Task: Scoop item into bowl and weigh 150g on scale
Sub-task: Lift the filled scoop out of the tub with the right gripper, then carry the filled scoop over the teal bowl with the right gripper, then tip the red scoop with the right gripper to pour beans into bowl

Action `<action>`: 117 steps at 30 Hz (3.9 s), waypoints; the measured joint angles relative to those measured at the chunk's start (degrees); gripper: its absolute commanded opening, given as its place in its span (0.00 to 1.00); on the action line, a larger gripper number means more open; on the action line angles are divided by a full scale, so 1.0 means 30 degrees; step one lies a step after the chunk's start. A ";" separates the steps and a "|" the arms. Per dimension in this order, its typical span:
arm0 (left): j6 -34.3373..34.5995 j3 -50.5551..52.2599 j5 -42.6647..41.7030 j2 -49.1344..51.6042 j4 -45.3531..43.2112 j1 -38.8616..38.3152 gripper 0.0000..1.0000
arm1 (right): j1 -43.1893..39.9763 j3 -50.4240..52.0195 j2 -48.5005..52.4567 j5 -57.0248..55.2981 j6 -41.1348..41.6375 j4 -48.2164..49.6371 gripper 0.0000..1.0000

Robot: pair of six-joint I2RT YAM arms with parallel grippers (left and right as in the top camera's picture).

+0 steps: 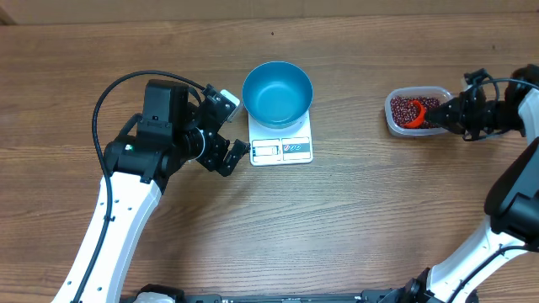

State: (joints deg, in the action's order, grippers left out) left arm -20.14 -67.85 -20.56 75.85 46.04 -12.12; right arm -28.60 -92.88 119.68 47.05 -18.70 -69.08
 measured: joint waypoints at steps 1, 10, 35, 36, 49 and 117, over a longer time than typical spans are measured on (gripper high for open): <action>0.0000 0.0000 0.0000 0.0000 0.0000 0.0000 1.00 | -0.0153 0.0000 0.0000 0.0291 -0.0066 -0.0087 0.04; 0.0000 0.0000 0.0000 0.0000 0.0007 0.0000 0.99 | -0.1770 0.0000 0.0000 0.3213 -0.1311 -0.1515 0.04; 0.0000 0.0000 -0.0007 0.0000 0.0000 0.0000 0.99 | -0.3308 0.0007 0.0000 0.9479 -0.4095 -0.4699 0.04; 0.0000 0.0000 -0.0007 0.0000 0.0000 0.0000 0.99 | -0.3293 0.0007 0.0000 0.9748 -0.4138 -0.4794 0.04; 0.0000 0.0000 -0.0007 0.0000 0.0000 0.0000 0.99 | -0.0153 0.0007 0.0000 1.0754 -0.4204 -0.5209 0.04; 0.0000 0.0000 0.0000 0.0000 0.0007 0.0000 0.99 | 1.7806 -0.8684 0.0066 -1.2954 0.7227 0.0306 0.04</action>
State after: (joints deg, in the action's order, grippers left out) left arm -20.14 -67.85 -20.56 75.85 46.06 -12.12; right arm 24.82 -118.93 119.87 8.19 2.98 -68.16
